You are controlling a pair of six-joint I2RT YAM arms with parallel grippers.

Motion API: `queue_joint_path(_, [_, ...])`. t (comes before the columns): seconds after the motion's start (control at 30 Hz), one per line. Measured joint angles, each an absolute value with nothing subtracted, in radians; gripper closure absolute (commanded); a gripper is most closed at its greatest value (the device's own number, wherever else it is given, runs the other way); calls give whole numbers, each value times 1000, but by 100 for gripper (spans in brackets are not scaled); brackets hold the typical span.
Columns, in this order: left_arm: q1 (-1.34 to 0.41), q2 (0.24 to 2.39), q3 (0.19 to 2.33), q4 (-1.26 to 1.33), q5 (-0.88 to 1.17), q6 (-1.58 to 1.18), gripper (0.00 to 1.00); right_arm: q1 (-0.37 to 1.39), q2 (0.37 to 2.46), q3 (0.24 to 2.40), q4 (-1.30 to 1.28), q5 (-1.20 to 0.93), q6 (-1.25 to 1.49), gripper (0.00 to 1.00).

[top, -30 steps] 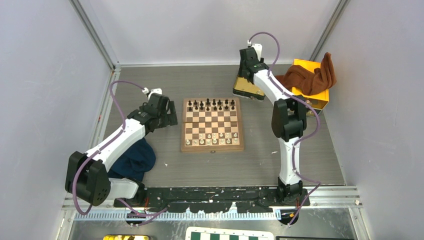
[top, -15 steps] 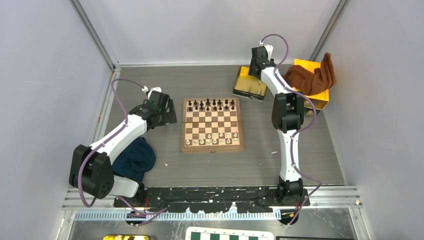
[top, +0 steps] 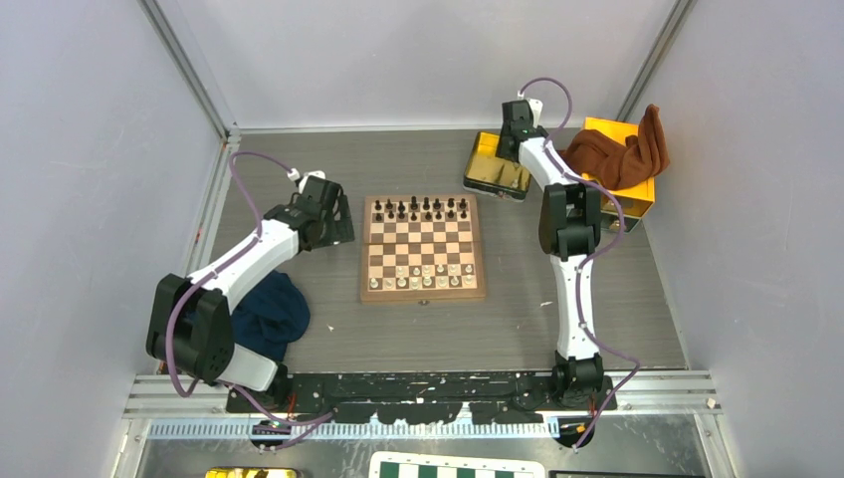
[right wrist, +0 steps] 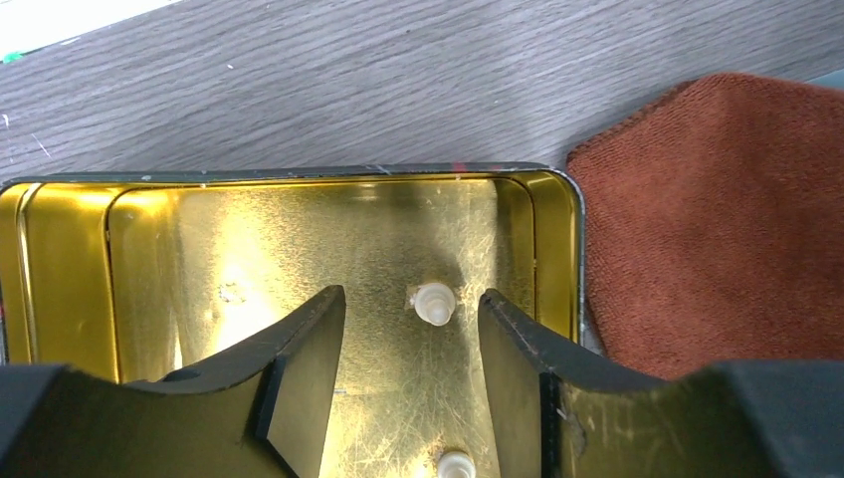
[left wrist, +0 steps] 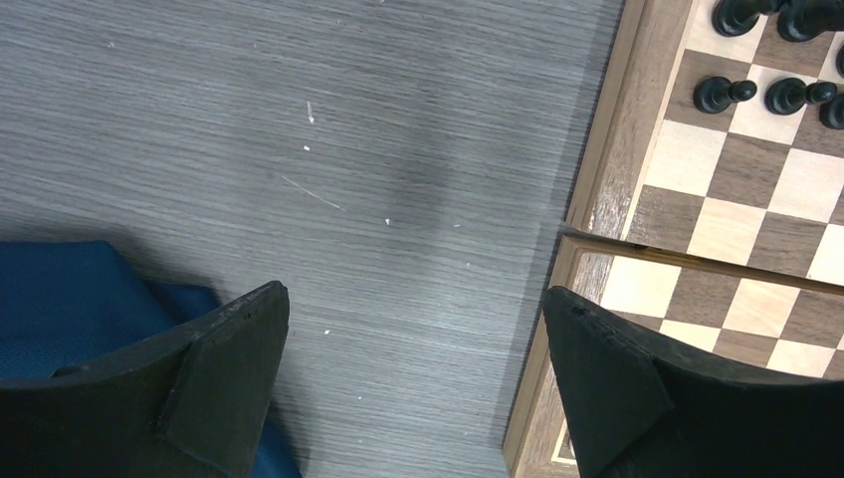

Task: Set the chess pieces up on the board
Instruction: Pick up the chess piece from the storage box.

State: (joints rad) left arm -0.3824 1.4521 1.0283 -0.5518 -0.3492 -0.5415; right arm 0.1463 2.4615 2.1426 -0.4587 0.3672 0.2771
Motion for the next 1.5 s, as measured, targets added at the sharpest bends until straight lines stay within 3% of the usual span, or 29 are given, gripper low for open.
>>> queue_joint_path(0.43, [-377, 1484, 1050, -554, -349, -542, 0, 139, 2475, 2157, -465, 352, 294, 54])
queue_joint_path(1.5, [-361, 1502, 1064, -559, -348, -533, 0, 135, 2475, 2144, -468, 348, 315, 61])
